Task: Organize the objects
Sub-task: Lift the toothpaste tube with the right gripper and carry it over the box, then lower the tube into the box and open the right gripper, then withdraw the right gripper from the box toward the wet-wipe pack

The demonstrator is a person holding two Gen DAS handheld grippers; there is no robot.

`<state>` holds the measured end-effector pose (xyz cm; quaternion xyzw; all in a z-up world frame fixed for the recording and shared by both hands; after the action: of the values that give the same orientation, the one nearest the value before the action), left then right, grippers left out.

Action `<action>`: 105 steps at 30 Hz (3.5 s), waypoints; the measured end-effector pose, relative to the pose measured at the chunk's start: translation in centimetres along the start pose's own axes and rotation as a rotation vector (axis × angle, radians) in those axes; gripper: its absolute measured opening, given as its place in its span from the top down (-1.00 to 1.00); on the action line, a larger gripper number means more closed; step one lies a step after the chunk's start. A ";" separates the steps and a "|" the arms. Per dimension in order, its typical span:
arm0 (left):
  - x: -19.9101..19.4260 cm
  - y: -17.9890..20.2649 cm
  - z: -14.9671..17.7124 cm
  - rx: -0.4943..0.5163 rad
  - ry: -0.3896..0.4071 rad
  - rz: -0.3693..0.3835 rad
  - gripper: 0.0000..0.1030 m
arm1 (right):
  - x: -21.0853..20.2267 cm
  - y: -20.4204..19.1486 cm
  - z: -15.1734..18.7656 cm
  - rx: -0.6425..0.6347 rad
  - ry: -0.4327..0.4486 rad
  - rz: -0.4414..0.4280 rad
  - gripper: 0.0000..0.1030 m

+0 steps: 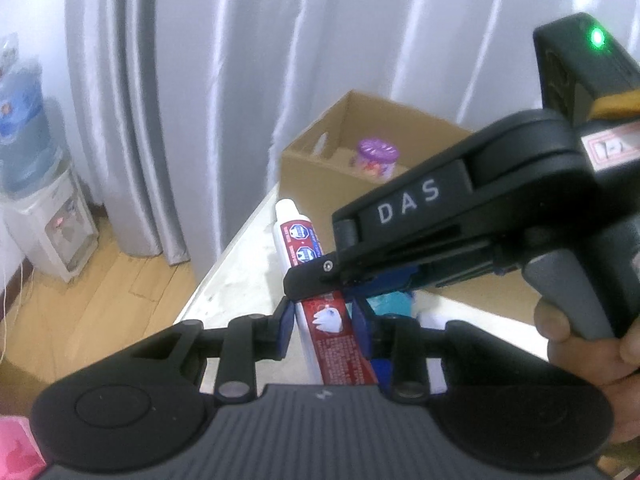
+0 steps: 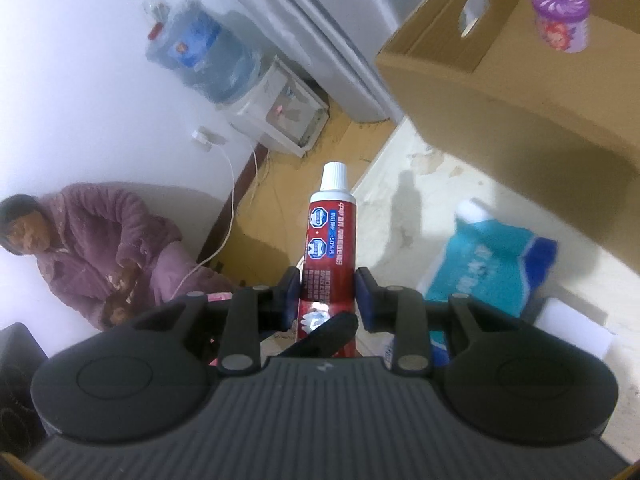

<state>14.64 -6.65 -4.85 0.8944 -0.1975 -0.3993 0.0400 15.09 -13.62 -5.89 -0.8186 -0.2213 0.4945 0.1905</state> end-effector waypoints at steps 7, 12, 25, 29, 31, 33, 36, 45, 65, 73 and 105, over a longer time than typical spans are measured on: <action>-0.5 4.8 -1.6 0.065 0.031 0.035 0.36 | -4.8 2.2 -0.3 0.025 0.082 -0.002 0.44; 0.0 8.5 -3.1 0.114 0.037 0.070 0.37 | -8.4 5.2 -0.8 0.066 0.145 -0.003 0.43; 5.6 19.6 -8.4 0.230 0.020 0.198 0.37 | -16.4 15.2 -4.6 0.161 0.273 0.075 0.44; 8.2 20.8 -8.4 0.244 -0.027 0.235 0.37 | -17.5 19.3 -5.2 0.205 0.274 0.115 0.44; 9.9 21.3 -8.0 0.243 -0.062 0.252 0.37 | -17.4 21.3 -5.3 0.231 0.263 0.134 0.44; 11.8 21.6 -8.1 0.241 -0.092 0.263 0.37 | -17.2 23.0 -5.1 0.253 0.248 0.150 0.44; 12.9 21.8 -7.1 0.238 -0.131 0.276 0.37 | -16.7 25.3 -4.9 0.272 0.225 0.175 0.44; 17.0 23.1 -6.3 0.249 -0.201 0.277 0.41 | -14.6 27.5 -4.7 0.250 0.175 0.252 0.43; 12.1 21.8 -6.3 0.230 -0.134 0.244 -0.24 | -19.6 23.8 -3.6 0.179 0.302 0.259 0.41; 5.4 19.4 -6.8 0.226 -0.031 0.207 -0.73 | -24.4 19.2 -0.8 0.132 0.432 0.267 0.02; -9.4 -2.6 3.6 -0.135 0.060 -0.028 -1.00 | -21.7 -2.8 11.0 -0.204 0.446 0.456 -0.98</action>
<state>7.18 -0.34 -1.32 0.9039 -0.1565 -0.3851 0.1005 -4.23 -22.16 6.49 -0.9501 -0.0338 0.3081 0.0357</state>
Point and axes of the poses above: each gripper's, at about its wrist camera, not at the fingertips, and x roughly the way its jaws point, y to its right, z to its underside, the point moved 4 cm from there along x, roughly the way its jaws point, and after that the axes turned 8 degrees about -x, right-handed, at the moved point
